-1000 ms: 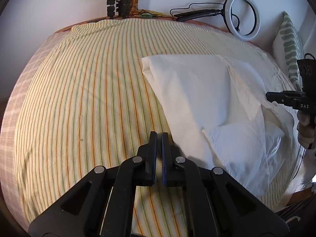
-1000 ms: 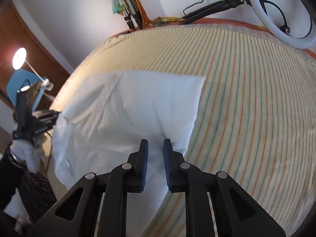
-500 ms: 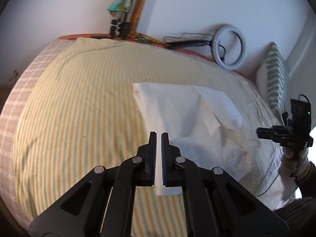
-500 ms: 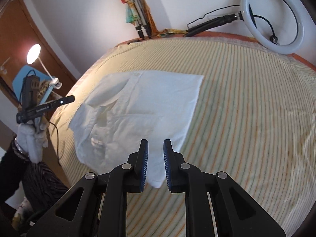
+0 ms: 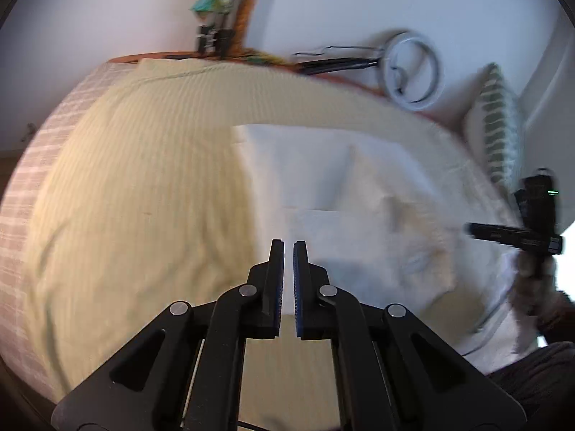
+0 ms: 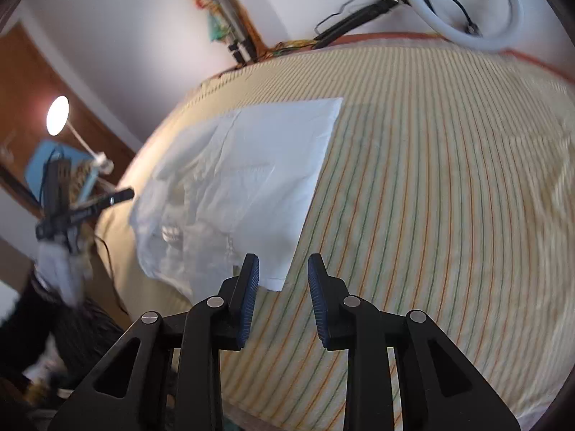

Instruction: Fold small clothes

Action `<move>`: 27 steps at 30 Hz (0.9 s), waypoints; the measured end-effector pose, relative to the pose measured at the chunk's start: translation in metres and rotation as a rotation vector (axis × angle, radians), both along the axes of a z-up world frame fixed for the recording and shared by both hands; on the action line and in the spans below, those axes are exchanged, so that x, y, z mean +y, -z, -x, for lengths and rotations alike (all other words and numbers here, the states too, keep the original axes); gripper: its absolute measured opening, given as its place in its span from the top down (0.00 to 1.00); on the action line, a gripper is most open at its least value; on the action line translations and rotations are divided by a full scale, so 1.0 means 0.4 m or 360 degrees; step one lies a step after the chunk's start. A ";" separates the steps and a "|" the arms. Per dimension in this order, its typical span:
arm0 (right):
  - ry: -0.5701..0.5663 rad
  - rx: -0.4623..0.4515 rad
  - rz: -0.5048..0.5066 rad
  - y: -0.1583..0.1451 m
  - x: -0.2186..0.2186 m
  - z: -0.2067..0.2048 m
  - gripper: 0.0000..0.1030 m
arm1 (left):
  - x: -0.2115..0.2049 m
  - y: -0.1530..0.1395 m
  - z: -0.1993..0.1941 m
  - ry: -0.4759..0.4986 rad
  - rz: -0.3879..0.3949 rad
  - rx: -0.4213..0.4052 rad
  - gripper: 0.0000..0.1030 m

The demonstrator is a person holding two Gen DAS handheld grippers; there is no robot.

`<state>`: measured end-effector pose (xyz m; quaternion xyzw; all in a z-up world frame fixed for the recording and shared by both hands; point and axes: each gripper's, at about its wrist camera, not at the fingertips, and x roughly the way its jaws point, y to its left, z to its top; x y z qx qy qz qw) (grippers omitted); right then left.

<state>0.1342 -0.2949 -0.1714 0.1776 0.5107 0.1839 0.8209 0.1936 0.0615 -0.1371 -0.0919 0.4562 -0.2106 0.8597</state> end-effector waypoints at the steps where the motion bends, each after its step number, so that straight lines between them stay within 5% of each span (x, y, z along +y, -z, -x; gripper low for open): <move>1: 0.0027 0.0021 -0.0058 0.009 -0.010 -0.006 0.74 | -0.026 -0.007 0.018 0.0048 0.0058 0.0010 0.99; 5: 0.0094 0.0098 -0.0274 0.044 -0.027 -0.029 0.74 | -0.170 -0.001 0.066 0.0257 0.0223 0.0082 0.75; 15: 0.0184 0.0201 -0.0565 0.113 -0.052 -0.025 0.71 | -0.424 0.082 0.052 0.0437 0.0167 0.0184 0.75; 19: 0.0178 0.0213 -0.0651 0.120 -0.051 -0.021 0.75 | -0.432 0.102 0.048 0.0428 0.0146 0.0172 0.78; 20: 0.0172 0.0218 -0.0675 0.121 -0.051 -0.021 0.77 | -0.431 0.102 0.045 0.0421 0.0133 0.0169 0.94; 21: 0.0163 0.0220 -0.0694 0.122 -0.050 -0.024 0.84 | -0.427 0.102 0.041 0.0428 0.0141 0.0181 0.96; 27: 0.0156 0.0154 -0.0523 0.077 -0.035 -0.028 0.98 | -0.395 0.065 0.034 0.0549 0.0122 0.0196 0.99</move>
